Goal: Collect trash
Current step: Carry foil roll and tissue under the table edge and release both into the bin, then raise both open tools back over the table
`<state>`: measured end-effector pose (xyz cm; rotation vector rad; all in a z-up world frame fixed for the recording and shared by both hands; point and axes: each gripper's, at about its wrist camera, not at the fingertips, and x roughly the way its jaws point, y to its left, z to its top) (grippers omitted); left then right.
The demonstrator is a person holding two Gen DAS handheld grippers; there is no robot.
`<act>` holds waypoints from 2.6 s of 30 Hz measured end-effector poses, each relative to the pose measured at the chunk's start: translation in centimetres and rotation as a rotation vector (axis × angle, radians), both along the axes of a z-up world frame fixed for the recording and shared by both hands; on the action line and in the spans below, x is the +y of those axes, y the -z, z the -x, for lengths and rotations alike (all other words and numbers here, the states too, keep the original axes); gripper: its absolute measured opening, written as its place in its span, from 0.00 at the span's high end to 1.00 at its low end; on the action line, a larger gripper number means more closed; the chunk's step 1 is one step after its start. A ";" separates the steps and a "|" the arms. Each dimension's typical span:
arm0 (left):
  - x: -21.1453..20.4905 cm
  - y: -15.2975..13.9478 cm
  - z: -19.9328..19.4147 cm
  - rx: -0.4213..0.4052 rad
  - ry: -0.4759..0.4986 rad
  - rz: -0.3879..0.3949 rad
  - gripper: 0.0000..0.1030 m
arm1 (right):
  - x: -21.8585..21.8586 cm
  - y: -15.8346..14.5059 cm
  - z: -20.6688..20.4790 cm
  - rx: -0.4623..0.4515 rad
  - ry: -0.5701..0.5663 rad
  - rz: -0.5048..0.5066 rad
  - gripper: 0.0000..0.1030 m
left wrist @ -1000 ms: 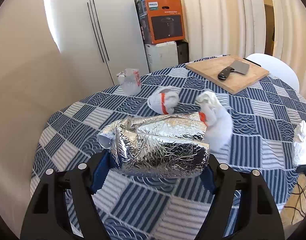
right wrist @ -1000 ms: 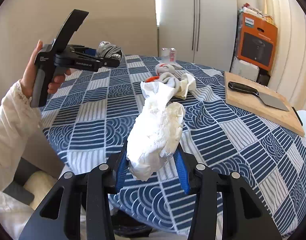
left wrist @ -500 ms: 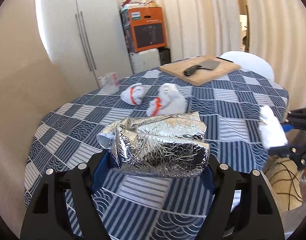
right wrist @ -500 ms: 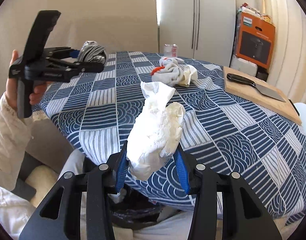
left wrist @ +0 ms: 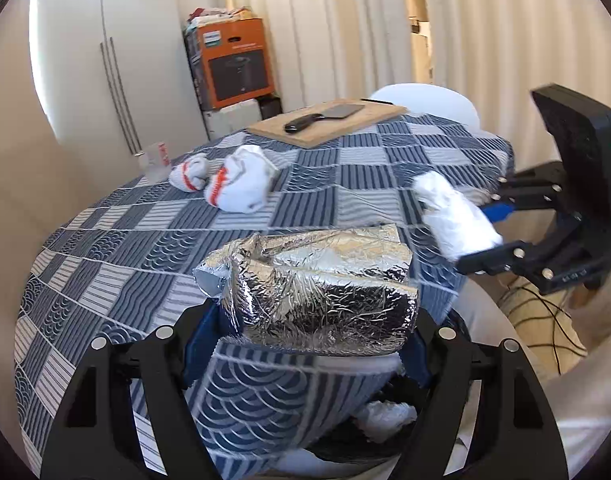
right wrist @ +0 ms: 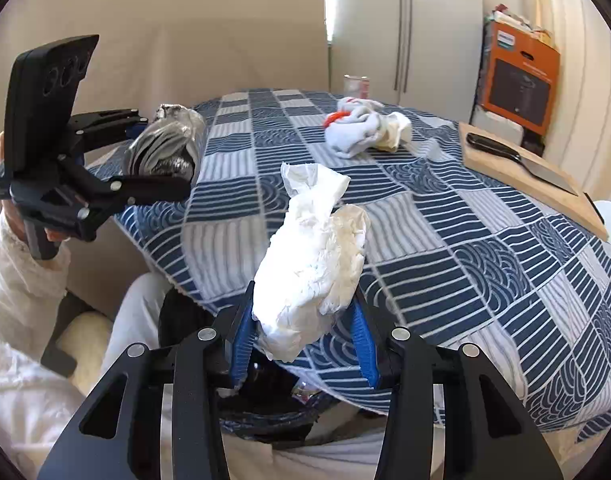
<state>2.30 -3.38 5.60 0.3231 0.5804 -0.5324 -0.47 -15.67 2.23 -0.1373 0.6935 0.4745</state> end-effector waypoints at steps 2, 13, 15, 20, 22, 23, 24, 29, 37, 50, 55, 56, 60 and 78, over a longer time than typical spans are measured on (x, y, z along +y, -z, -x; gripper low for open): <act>0.2 0.6 0.8 0.024 0.015 0.033 0.27 | 0.0 0.3 0.4 0.008 -0.024 -0.012 0.61; -0.8 4.9 2.7 0.133 0.060 0.025 0.27 | 1.3 3.6 2.0 0.120 -0.143 0.004 0.61; -1.0 5.1 3.0 0.126 0.067 0.011 0.27 | 1.5 4.4 1.9 0.140 -0.154 0.007 0.61; -1.7 5.7 3.9 0.151 0.099 0.004 0.27 | 2.0 6.3 1.7 0.186 -0.184 0.028 0.61; -2.1 6.1 4.5 0.166 0.116 -0.006 0.27 | 2.0 6.9 1.8 0.204 -0.191 0.032 0.61; -2.2 6.3 4.8 0.181 0.131 0.000 0.27 | 2.1 7.2 1.7 0.215 -0.195 0.034 0.61; -2.3 6.4 5.0 0.191 0.138 0.004 0.27 | 2.2 7.4 1.6 0.221 -0.196 0.037 0.61; -2.4 8.3 4.8 0.244 0.119 -0.012 0.27 | 2.2 9.0 0.5 0.266 -0.204 0.045 0.61; -1.9 10.8 3.6 0.265 0.079 -0.017 0.06 | 1.8 10.8 -1.3 0.275 -0.187 0.086 0.40; -1.0 10.4 3.9 0.234 0.097 0.046 0.06 | -0.6 8.9 -0.9 0.275 -0.149 0.028 0.15; -0.6 9.1 4.4 0.168 0.092 0.098 0.06 | -1.1 6.5 0.4 0.227 -0.146 0.019 0.14; -0.6 8.8 4.4 0.155 0.091 0.106 0.06 | -1.3 5.9 0.6 0.213 -0.145 0.016 0.14; 0.4 6.6 5.1 0.056 0.052 0.121 0.06 | -1.3 3.3 1.0 0.142 -0.116 0.026 0.12; 1.1 0.2 -3.0 -0.004 -0.038 0.118 0.06 | -4.1 -4.6 -6.3 -0.119 0.143 0.016 0.08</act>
